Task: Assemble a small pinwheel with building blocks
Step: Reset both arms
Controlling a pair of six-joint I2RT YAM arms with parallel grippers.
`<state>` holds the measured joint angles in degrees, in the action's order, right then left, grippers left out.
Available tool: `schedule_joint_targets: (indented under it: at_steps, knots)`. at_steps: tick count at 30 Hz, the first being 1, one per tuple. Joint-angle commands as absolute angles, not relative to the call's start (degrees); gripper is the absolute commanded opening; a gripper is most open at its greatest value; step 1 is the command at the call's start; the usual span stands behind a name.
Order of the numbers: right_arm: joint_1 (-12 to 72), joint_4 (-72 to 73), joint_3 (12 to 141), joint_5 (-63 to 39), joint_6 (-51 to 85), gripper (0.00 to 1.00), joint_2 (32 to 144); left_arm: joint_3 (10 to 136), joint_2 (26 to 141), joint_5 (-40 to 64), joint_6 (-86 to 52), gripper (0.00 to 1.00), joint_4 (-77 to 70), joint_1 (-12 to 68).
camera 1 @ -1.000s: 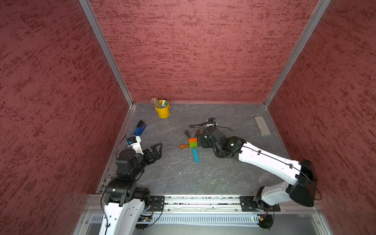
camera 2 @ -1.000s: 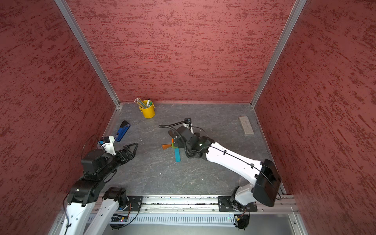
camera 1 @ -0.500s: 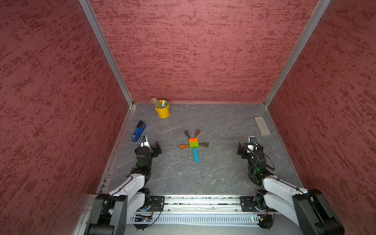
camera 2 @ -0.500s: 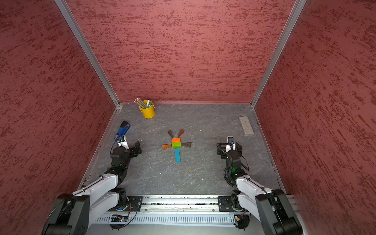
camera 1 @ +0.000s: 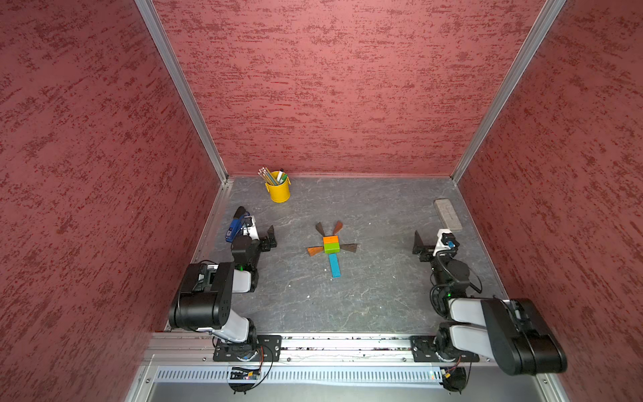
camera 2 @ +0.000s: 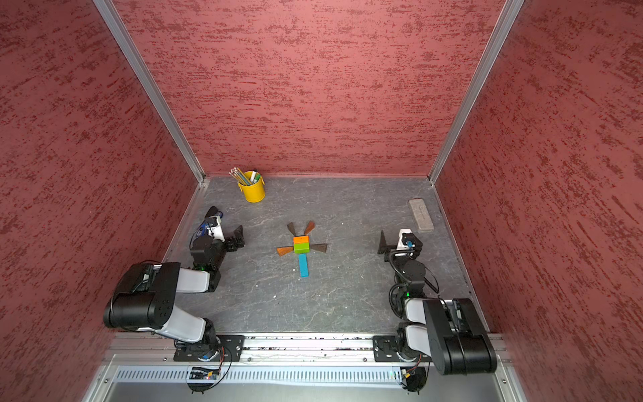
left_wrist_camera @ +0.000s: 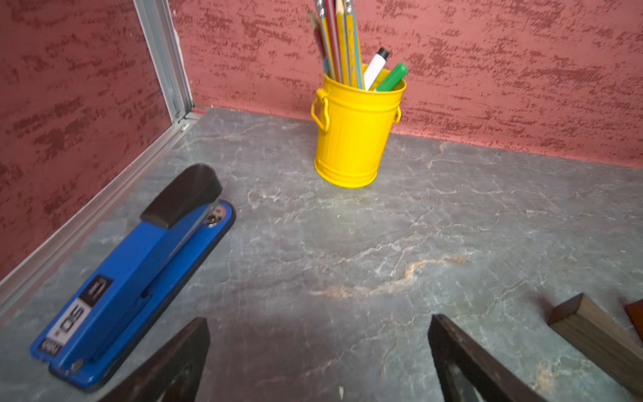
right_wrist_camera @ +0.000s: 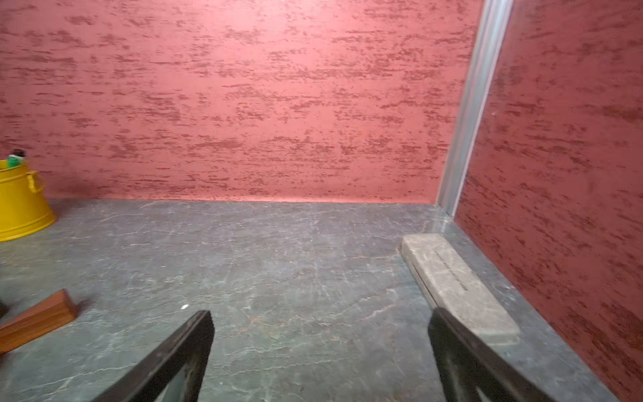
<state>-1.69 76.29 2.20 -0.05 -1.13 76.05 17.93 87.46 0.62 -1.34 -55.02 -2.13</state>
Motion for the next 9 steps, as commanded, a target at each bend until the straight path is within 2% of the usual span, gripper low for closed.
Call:
schedule_joint_targets:
  at_steps: [1, 4, 6, 9]
  knots:
    - [-4.46, 92.05, 1.78, -7.63, -0.01, 0.99, 82.87, 18.47, 88.16, -4.28, 2.50, 1.00, -58.13, 1.62]
    - [-4.53, 99.07, 2.22, -4.47, 1.83, 0.99, 91.07, 20.06, 87.98, -2.42, 2.09, 1.00, -54.82, 0.99]
    - [-4.48, 83.06, 7.22, -4.06, 1.13, 0.99, 86.72, 20.92, 87.59, -0.38, 1.74, 1.00, -52.24, 0.00]
    - [-4.36, 80.19, 9.58, -2.76, 1.53, 0.99, 87.50, 19.31, 87.51, -2.84, 1.45, 1.00, -55.31, 0.45]
